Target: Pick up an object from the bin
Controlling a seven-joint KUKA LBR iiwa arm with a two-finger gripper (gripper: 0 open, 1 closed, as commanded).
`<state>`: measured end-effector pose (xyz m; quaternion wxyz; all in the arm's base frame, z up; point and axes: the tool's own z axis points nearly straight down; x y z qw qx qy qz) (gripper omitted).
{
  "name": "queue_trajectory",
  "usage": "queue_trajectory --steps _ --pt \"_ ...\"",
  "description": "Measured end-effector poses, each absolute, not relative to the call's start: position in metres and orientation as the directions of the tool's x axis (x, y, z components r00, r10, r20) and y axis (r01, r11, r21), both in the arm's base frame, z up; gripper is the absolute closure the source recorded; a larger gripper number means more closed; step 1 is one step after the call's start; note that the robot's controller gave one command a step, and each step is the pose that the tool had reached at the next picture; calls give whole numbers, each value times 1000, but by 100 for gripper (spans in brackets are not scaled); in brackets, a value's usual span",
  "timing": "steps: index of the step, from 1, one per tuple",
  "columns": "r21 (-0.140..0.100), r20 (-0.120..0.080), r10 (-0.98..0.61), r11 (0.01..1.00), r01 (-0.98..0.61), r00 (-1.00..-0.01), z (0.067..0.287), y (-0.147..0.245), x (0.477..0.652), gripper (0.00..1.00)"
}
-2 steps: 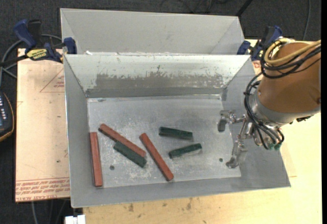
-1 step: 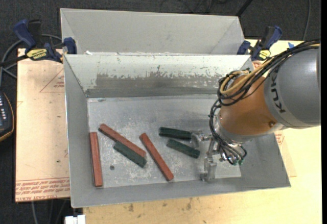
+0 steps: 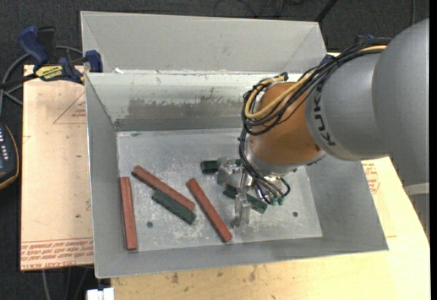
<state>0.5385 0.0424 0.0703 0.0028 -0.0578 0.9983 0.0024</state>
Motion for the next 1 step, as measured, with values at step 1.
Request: queue_trajectory --steps 1 --pt "-2 0 -50 999 -50 -999 70 -28 527 0"
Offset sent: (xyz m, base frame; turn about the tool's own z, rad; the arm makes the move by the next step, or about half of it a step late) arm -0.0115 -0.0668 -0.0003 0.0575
